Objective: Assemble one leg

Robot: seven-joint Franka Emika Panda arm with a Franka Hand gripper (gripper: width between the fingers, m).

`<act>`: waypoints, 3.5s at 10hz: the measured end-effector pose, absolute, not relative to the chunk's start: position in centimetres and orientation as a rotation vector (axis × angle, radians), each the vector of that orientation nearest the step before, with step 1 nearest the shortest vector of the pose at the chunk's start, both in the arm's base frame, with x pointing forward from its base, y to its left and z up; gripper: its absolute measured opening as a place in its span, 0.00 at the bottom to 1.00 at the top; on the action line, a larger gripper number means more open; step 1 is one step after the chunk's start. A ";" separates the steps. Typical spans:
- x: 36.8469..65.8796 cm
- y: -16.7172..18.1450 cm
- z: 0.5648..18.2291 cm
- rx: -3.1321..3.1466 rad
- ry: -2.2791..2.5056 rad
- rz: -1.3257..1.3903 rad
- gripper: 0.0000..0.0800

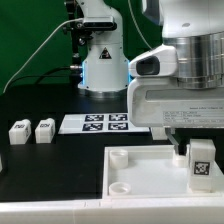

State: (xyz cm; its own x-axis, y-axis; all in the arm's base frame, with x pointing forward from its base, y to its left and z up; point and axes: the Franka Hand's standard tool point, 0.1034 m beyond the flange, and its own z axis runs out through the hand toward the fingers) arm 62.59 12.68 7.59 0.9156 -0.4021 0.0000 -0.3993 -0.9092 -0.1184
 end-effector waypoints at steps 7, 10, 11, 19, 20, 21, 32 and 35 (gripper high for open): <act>63.1 11.9 7.8 -2.329 1.862 0.095 0.37; 63.1 12.3 7.2 -1.956 2.226 0.161 0.37; 63.1 12.4 7.2 -1.874 2.300 0.172 0.51; 63.0 12.4 7.7 -2.585 1.423 0.069 0.81; 63.0 12.3 7.7 -2.656 1.287 0.054 0.81; 62.9 12.3 7.5 -2.738 1.123 0.037 0.81; 62.0 13.4 6.4 -2.745 1.331 0.040 0.37; 62.6 13.1 6.2 -2.281 1.970 0.117 0.37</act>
Offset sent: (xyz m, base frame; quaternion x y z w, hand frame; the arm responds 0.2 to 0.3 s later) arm 0.0000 0.0000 0.0000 0.0000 0.0000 0.2667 0.9638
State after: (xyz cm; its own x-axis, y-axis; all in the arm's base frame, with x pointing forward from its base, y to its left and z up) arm 62.64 13.12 6.21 0.1468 -0.9792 -0.1401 -0.9889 -0.1419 -0.0442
